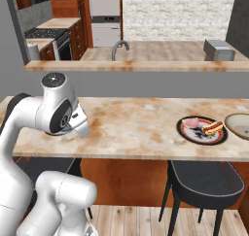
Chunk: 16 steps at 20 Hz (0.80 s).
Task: Take the smaller bowl and place it next to the appetizer plate on the dining counter , and place the larger bowl next to the plate with cooked food.
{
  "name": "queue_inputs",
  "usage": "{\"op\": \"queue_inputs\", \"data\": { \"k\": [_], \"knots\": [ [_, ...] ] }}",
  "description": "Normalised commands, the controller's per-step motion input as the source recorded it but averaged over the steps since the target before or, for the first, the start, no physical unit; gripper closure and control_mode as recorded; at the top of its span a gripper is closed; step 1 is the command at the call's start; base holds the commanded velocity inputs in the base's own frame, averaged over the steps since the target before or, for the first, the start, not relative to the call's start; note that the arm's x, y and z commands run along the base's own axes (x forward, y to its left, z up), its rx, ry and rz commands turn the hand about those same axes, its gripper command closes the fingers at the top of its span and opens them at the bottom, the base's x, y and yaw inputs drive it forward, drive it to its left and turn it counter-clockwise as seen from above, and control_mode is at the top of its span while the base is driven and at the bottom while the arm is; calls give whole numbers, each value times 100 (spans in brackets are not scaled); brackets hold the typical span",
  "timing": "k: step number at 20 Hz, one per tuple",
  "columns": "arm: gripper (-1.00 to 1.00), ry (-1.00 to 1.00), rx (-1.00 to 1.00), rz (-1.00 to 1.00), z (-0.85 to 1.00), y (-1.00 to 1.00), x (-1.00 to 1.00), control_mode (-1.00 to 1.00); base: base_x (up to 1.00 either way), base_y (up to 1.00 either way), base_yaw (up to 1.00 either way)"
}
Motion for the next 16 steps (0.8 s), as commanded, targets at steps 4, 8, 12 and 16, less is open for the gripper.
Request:
{"op": "queue_inputs", "data": {
  "k": [4, 8, 12, 16],
  "knots": [
    [100, -1, -10, -6, -34, 0, 45, -100, 0, 0, 0],
    [100, -3, -11, -5, -40, 0, 52, -100, 0, 0, 0],
    [100, 0, -2, -1, -25, 14, 48, -100, 0, 0, 0],
    [100, 0, 0, 0, -23, 26, 42, -100, 0, 0, 0]
  ]
}}
